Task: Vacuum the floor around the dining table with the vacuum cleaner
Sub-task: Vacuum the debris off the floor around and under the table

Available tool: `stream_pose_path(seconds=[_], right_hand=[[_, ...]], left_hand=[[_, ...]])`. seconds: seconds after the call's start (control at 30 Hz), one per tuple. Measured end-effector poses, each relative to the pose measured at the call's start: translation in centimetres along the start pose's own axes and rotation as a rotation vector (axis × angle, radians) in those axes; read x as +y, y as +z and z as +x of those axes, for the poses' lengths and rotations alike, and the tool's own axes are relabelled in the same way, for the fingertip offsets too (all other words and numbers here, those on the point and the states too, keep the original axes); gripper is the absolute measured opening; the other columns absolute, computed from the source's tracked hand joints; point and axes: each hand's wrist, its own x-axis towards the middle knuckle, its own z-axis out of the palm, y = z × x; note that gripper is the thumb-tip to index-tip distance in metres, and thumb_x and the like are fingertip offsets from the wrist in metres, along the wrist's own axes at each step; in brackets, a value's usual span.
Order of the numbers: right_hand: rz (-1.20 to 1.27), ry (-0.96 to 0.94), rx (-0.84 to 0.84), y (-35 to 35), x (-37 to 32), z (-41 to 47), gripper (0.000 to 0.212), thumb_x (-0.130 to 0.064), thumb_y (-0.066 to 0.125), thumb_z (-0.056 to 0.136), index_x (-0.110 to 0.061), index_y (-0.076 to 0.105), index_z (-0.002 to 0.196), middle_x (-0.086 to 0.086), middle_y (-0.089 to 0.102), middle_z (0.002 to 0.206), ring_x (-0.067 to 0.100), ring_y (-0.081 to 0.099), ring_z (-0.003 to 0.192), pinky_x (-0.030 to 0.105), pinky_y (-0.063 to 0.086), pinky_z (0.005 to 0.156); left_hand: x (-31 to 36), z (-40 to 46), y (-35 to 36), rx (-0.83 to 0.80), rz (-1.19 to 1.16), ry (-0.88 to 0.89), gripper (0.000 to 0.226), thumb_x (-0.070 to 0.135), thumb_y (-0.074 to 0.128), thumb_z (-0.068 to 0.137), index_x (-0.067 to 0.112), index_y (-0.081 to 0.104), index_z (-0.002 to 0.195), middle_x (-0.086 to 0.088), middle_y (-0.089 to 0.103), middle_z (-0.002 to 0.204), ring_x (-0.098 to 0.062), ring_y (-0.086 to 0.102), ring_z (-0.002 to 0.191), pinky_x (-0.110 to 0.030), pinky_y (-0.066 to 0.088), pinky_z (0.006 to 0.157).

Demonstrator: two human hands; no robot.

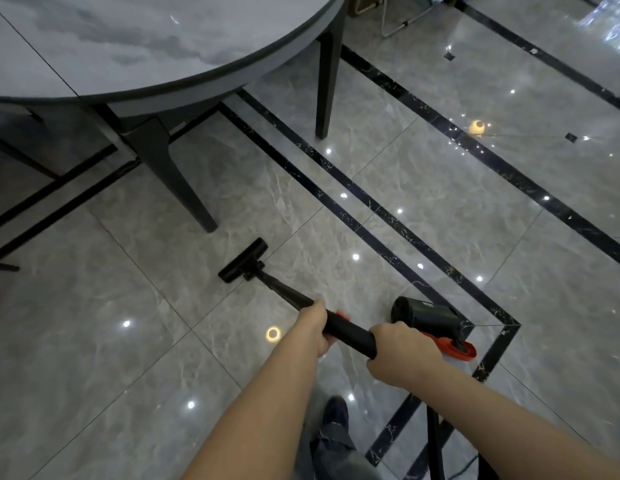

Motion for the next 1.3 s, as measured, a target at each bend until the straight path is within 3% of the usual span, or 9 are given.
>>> stream_pose_path(seconds=[0.2,0.33,0.57,0.63,0.73,0.9,1.13,1.3], right_hand=[[0.011,0.043,0.020,-2.8,-1.9,1.9,0.010,-0.027,0.061,0.088,-0.026,0.053,0.095,-0.008,0.056,0.080,0.012,0.059,0.068,0.027,0.052,0.064],[0.000,0.024,0.017,-4.0,-6.1,3.8,0.012,-0.027,0.060,0.090,-0.024,0.056,0.102,-0.004,0.061,0.090,0.016,0.066,0.079,0.032,0.060,0.073],[0.009,-0.020,0.036,-6.2,-12.1,8.0,0.009,-0.024,0.059,0.089,-0.023,0.051,0.093,-0.006,0.058,0.081,0.015,0.066,0.075,0.030,0.058,0.067],[0.007,-0.003,0.040,-6.8,-12.5,8.7,0.011,-0.025,0.061,0.090,-0.022,0.052,0.096,-0.006,0.058,0.080,0.009,0.061,0.067,0.024,0.051,0.058],[-0.021,0.026,0.031,-7.6,-12.4,9.3,0.016,-0.026,0.063,0.087,-0.019,0.060,0.101,-0.005,0.061,0.079,0.012,0.063,0.068,0.024,0.052,0.059],[-0.041,0.080,-0.004,-8.9,-12.2,9.3,0.012,-0.024,0.061,0.085,-0.020,0.059,0.096,-0.004,0.061,0.079,0.011,0.060,0.062,0.025,0.053,0.056],[-0.038,0.103,0.013,-10.3,-12.2,8.8,0.008,-0.023,0.059,0.081,-0.024,0.051,0.081,-0.004,0.061,0.075,0.013,0.064,0.065,0.027,0.054,0.058],[-0.012,0.053,0.042,-10.0,-13.9,9.0,0.006,-0.024,0.060,0.086,-0.021,0.058,0.092,-0.005,0.060,0.075,0.009,0.058,0.057,0.023,0.049,0.053]], left_hand=[[3.8,0.5,-0.1,-0.017,-0.051,0.001,0.042,0.024,0.046,0.105,0.005,0.038,0.142,-0.014,0.063,0.082,-0.020,0.064,0.064,-0.034,0.057,0.056],[7.5,1.6,-2.8,-0.011,-0.077,-0.007,0.044,0.024,0.047,0.104,0.005,0.037,0.142,-0.016,0.063,0.088,-0.020,0.064,0.063,-0.036,0.059,0.061],[14.1,2.9,-6.6,-0.001,-0.060,0.031,0.038,0.022,0.045,0.105,0.004,0.039,0.138,-0.016,0.059,0.081,-0.020,0.061,0.062,-0.034,0.058,0.064],[15.1,3.1,-6.7,-0.015,-0.055,0.025,0.039,0.023,0.045,0.105,0.005,0.039,0.139,-0.017,0.061,0.087,-0.021,0.063,0.065,-0.034,0.058,0.061],[15.7,3.2,-6.5,-0.017,-0.064,0.019,0.044,0.025,0.047,0.104,0.007,0.036,0.142,-0.019,0.065,0.101,-0.021,0.066,0.067,-0.034,0.058,0.057],[16.4,3.1,-5.6,-0.038,-0.085,-0.015,0.041,0.026,0.046,0.104,0.006,0.039,0.140,-0.016,0.065,0.093,-0.021,0.068,0.066,-0.032,0.058,0.048],[17.4,1.8,-5.1,-0.093,-0.072,-0.034,0.041,0.024,0.045,0.104,0.009,0.037,0.141,-0.017,0.065,0.102,-0.020,0.069,0.066,-0.033,0.061,0.058],[18.4,2.0,-6.5,-0.091,-0.033,-0.016,0.040,0.023,0.044,0.105,0.007,0.038,0.141,-0.013,0.062,0.088,-0.018,0.066,0.066,-0.032,0.060,0.056]])
